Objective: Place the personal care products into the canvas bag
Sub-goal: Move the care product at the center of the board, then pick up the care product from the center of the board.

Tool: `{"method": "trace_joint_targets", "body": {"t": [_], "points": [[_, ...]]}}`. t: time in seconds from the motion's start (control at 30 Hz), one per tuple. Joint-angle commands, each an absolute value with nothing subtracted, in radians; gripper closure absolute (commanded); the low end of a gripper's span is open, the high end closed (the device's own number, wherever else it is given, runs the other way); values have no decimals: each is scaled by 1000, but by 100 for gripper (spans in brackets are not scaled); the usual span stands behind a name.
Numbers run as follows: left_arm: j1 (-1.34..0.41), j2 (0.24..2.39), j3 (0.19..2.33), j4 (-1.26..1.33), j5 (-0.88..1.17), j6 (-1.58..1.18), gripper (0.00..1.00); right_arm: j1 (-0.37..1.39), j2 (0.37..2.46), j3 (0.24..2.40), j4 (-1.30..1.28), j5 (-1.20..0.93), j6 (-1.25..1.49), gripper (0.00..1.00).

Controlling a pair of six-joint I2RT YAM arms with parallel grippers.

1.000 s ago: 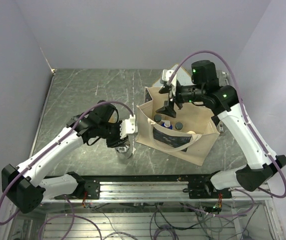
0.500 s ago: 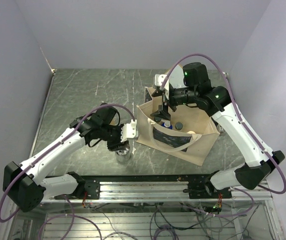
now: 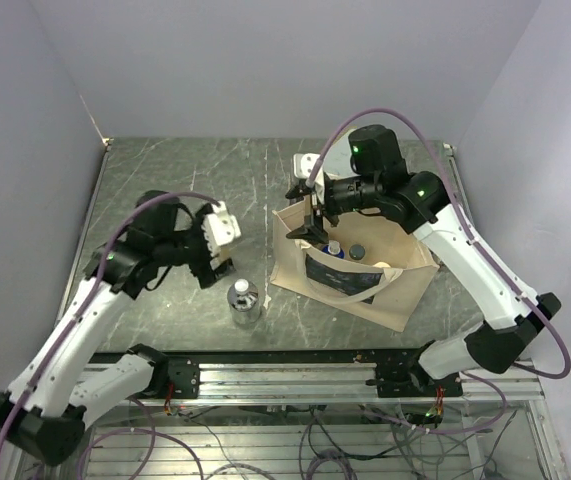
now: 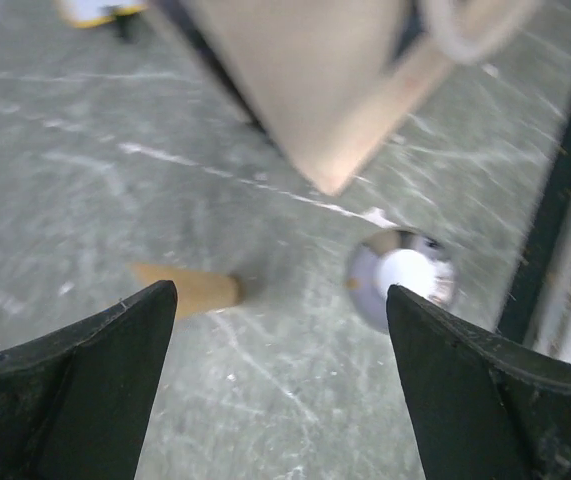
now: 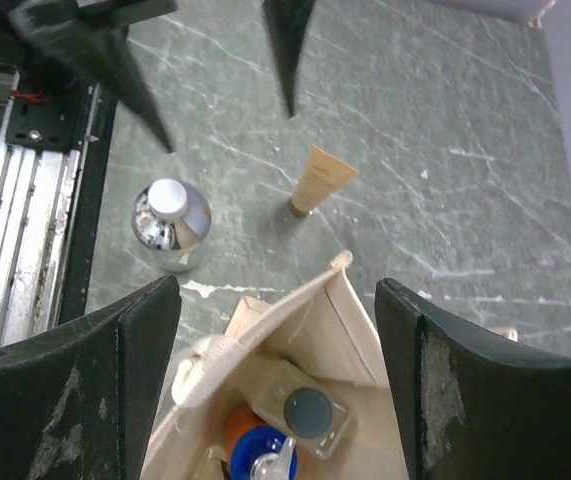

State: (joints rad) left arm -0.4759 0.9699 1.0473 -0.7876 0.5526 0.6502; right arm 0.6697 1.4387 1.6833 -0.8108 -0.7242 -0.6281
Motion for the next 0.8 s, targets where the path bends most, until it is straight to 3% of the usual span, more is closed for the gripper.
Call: {"method": "trace_joint_targets", "body": {"t": [0.0, 0.23, 0.43, 0.77], "points": [[-353, 889, 1079, -632, 383, 424, 3, 733, 1462, 1744, -814, -750, -650, 23], [-96, 972, 1189, -574, 120, 167, 1, 927, 1547, 1731, -880, -660, -738, 23], [18, 1039, 1264, -608, 136, 119, 1, 1044, 1654, 1684, -861, -529, -772, 22], [25, 1021, 1246, -607, 169, 154, 1, 1051, 1811, 1705, -879, -506, -790, 22]]}}
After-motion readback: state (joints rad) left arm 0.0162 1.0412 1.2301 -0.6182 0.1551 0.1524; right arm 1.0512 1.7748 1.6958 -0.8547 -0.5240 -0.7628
